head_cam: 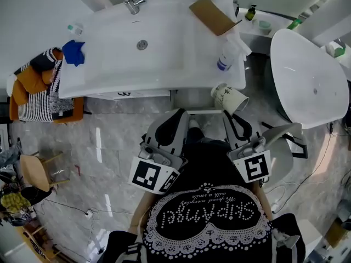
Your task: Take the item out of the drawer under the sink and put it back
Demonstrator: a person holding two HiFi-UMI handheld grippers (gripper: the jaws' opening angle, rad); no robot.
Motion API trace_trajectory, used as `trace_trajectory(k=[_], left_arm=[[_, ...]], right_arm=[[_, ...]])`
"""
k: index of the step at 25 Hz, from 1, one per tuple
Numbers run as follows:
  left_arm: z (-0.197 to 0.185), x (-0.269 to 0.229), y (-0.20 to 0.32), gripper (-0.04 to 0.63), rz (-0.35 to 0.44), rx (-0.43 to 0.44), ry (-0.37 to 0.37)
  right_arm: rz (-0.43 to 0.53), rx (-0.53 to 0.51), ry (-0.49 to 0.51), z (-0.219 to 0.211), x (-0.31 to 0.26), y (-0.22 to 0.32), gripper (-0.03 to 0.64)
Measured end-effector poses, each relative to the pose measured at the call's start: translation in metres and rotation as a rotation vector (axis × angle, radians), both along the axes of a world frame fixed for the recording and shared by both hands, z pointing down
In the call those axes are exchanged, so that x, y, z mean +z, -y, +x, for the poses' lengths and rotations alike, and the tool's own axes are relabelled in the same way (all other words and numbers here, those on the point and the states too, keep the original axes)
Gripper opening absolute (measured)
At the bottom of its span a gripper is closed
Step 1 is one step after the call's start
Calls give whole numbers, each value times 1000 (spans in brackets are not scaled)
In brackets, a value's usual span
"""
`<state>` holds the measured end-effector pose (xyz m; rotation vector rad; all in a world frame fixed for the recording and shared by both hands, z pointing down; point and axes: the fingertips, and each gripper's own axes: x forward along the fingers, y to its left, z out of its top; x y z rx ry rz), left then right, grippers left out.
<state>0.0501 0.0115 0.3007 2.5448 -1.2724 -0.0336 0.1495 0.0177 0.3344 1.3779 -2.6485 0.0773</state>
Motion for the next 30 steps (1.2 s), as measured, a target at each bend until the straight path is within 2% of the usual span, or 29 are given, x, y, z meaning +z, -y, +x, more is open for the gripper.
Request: trace_trajectory(k=[8, 13, 23, 30], left_arm=[[4, 6, -1, 4, -14, -3, 45], [-3, 8, 4, 5, -26, -24, -27], [-24, 9, 10, 5, -27, -75, -13], [-45, 9, 8, 5, -32, -155, -34]], right_arm=[[2, -6, -4, 0, 1, -1, 26], [6, 10, -5, 5, 1, -2, 26], [17, 24, -43, 8, 0, -4, 26], [49, -46, -84, -9, 2, 9, 26]])
